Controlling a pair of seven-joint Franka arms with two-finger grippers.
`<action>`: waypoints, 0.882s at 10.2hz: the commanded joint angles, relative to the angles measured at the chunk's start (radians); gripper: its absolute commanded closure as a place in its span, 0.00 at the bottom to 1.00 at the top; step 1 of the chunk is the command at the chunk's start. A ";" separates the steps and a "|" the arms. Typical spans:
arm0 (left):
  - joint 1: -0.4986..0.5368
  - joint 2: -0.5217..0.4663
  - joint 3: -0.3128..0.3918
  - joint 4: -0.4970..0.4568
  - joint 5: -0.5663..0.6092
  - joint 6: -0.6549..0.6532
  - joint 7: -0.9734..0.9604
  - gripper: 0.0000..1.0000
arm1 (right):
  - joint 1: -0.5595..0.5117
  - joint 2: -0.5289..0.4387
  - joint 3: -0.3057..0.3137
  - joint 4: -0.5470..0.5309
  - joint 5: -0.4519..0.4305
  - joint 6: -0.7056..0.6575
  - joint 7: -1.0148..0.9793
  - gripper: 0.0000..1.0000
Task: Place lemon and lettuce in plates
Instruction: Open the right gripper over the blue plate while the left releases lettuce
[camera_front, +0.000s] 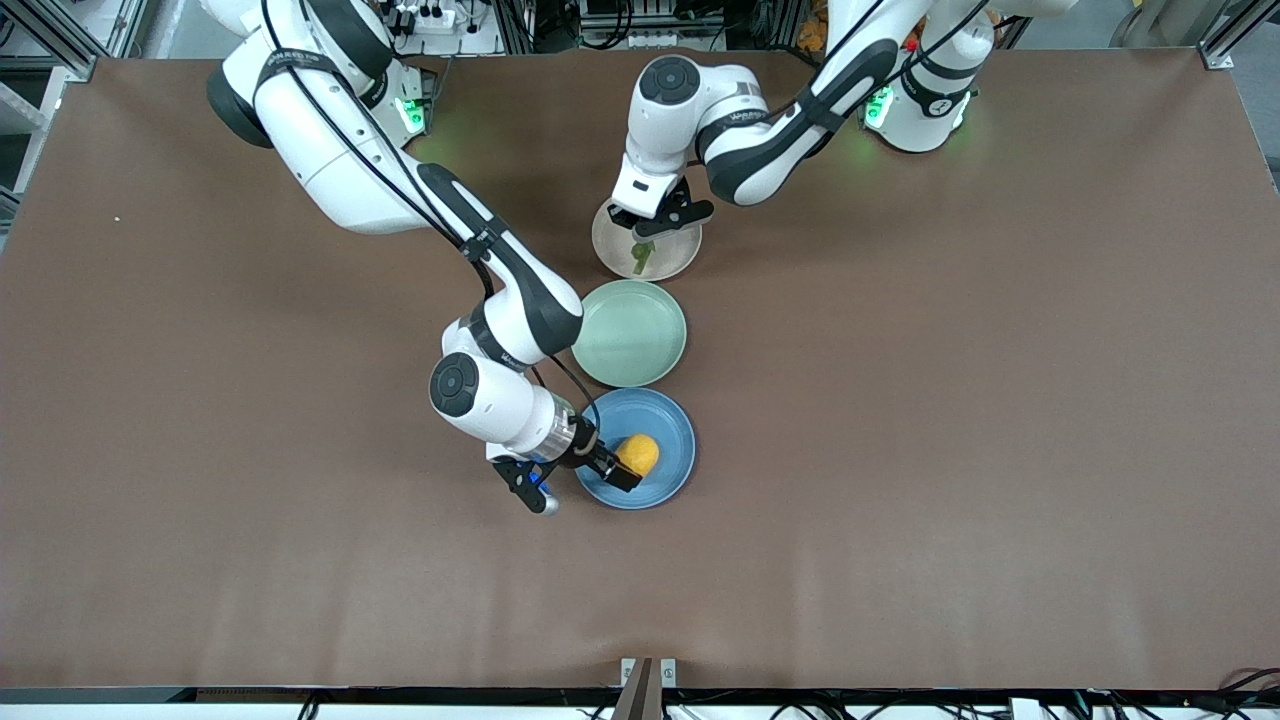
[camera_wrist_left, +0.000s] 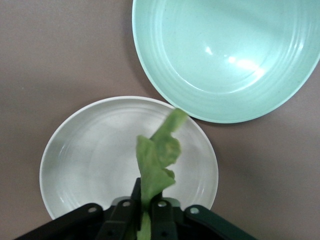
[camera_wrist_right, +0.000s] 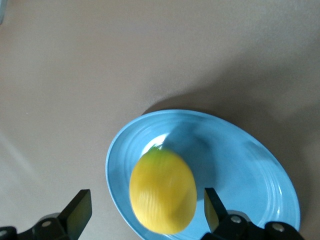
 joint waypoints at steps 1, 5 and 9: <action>-0.010 0.015 0.004 0.023 0.065 0.003 -0.033 0.23 | -0.016 -0.025 -0.002 0.016 -0.020 -0.030 -0.024 0.00; 0.013 -0.066 0.007 0.047 0.072 -0.085 -0.019 0.00 | -0.051 -0.125 -0.102 0.018 -0.034 -0.332 -0.216 0.00; 0.061 -0.100 0.007 0.323 0.012 -0.544 0.379 0.00 | -0.091 -0.266 -0.305 0.016 -0.024 -0.671 -0.607 0.00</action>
